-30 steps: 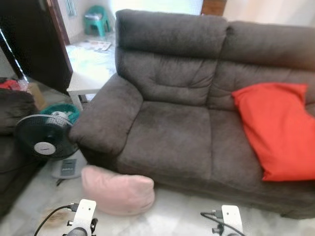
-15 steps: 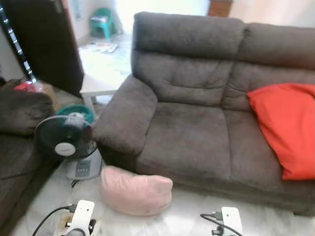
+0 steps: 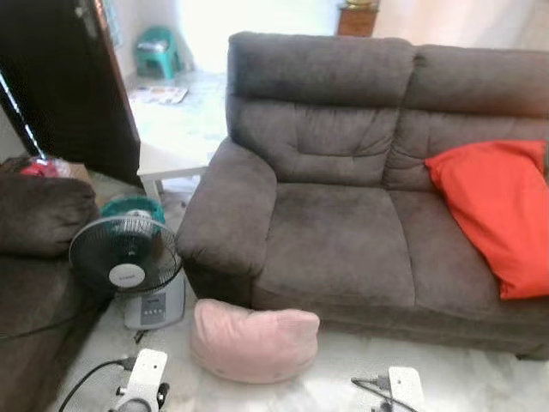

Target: Move the pillow to the sofa from floor

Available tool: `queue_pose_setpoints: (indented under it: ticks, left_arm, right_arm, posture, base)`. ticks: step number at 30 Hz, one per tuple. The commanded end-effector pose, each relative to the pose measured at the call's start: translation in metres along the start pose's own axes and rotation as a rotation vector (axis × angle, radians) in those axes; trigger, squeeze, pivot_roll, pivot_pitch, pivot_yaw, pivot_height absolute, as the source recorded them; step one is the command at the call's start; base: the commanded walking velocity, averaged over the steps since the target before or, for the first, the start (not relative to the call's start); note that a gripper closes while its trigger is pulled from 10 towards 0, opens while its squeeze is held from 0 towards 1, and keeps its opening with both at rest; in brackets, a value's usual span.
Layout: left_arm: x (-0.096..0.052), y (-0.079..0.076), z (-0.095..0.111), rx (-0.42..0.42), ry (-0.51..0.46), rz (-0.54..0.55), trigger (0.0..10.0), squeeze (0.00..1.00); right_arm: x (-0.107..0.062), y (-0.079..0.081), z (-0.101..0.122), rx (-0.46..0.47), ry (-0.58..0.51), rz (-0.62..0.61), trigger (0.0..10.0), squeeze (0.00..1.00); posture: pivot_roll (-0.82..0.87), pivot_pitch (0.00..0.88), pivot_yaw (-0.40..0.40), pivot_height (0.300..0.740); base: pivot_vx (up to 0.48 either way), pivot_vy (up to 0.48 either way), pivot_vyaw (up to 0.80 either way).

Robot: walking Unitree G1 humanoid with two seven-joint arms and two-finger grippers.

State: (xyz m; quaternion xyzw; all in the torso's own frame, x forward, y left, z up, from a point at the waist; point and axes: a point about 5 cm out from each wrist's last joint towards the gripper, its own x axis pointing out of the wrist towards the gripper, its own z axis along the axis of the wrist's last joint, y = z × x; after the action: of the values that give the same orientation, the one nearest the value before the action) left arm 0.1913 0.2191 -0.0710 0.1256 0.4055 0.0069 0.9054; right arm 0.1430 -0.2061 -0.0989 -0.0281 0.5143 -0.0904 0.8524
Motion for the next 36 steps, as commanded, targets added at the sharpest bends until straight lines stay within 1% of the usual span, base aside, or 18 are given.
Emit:
queue_pose_setpoints:
  ticks: [1, 4, 10, 14, 17, 20, 22, 25, 28, 33, 36]
  left_arm:
    - [-0.0002, 0.0015, -0.0005, 0.01, 0.0, -0.003, 10.0, 0.0]
    - [-0.0001, 0.0017, 0.0, 0.007, -0.003, 0.0, 10.0, 0.0]
    - [0.0001, 0.0012, 0.001, 0.002, -0.006, -0.003, 10.0, 0.0]
    - [0.0002, -0.0004, 0.0007, -0.04, -0.004, -0.019, 10.0, 0.0]
    - [0.0003, -0.0007, 0.0018, -0.035, -0.012, -0.024, 10.0, 0.0]
    - [0.0003, -0.0007, 0.0027, -0.044, -0.019, -0.02, 10.0, 0.0]
    - [0.0002, -0.0011, 0.0029, -0.071, -0.024, -0.019, 10.0, 0.0]
    - [0.0004, -0.0008, 0.0032, -0.068, -0.023, -0.018, 10.0, 0.0]
    - [0.0005, -0.0004, 0.0033, -0.066, -0.02, -0.016, 10.0, 0.0]
    - [0.0008, -0.0001, 0.0038, -0.063, -0.019, -0.013, 10.0, 0.0]
    - [0.0008, 0.0002, 0.0038, -0.063, -0.018, -0.012, 10.0, 0.0]
  right_arm:
    - [0.0011, 0.0013, 0.0096, 0.009, -0.026, 0.002, 10.0, 0.0]
    - [0.0011, 0.0015, 0.0092, 0.01, -0.025, 0.005, 10.0, 0.0]
    - [0.0011, 0.0014, 0.0094, 0.005, -0.022, 0.011, 10.0, 0.0]
    - [0.0013, 0.001, 0.0104, 0.003, -0.024, 0.013, 10.0, 0.0]
    - [0.0014, 0.0006, 0.0112, 0.003, -0.026, 0.014, 10.0, 0.0]
    - [0.0014, 0.0002, 0.0121, 0.004, -0.03, 0.014, 10.0, 0.0]
    - [0.0015, 0.0004, 0.0128, 0.0, -0.034, 0.02, 10.0, 0.0]
    - [0.0015, 0.0013, 0.0136, 0.009, -0.038, 0.033, 10.0, 0.0]
    - [0.0015, 0.0026, 0.0127, -0.03, -0.031, 0.043, 10.0, 0.0]
    - [0.0012, 0.0048, 0.011, -0.057, -0.028, 0.059, 10.0, 0.0]
    - [0.001, 0.0051, 0.0095, -0.053, -0.022, 0.061, 10.0, 0.0]
  posture:
    - [0.16, 0.003, -0.03, 0.74]
    - [0.16, 0.017, -0.031, 0.74]
    - [0.17, 0.033, -0.034, 0.74]
    - [0.16, 0.042, -0.035, 0.74]
    - [0.16, 0.045, -0.035, 0.74]
    - [0.16, 0.05, -0.037, 0.74]
    - [0.16, 0.056, -0.039, 0.74]
    - [0.16, 0.059, -0.037, 0.74]
    - [0.16, 0.064, -0.035, 0.74]
    - [0.17, 0.07, -0.036, 0.74]
    - [0.16, 0.072, -0.037, 0.74]
  base:
    - [0.0, 0.368, 0.0]
    - [0.0, 0.329, 0.0]
    - [0.0, 0.0, 0.0]
    - [0.0, 0.0, 0.0]
    - [0.0, 0.0, 0.0]
    - [0.0, 0.0, 0.0]
    - [0.0, 0.0, 0.0]
    - [0.0, 0.0, 0.0]
    - [0.299, 0.0, 0.0]
    - [0.373, 0.0, 0.08]
    - [0.407, 0.0, 0.0]
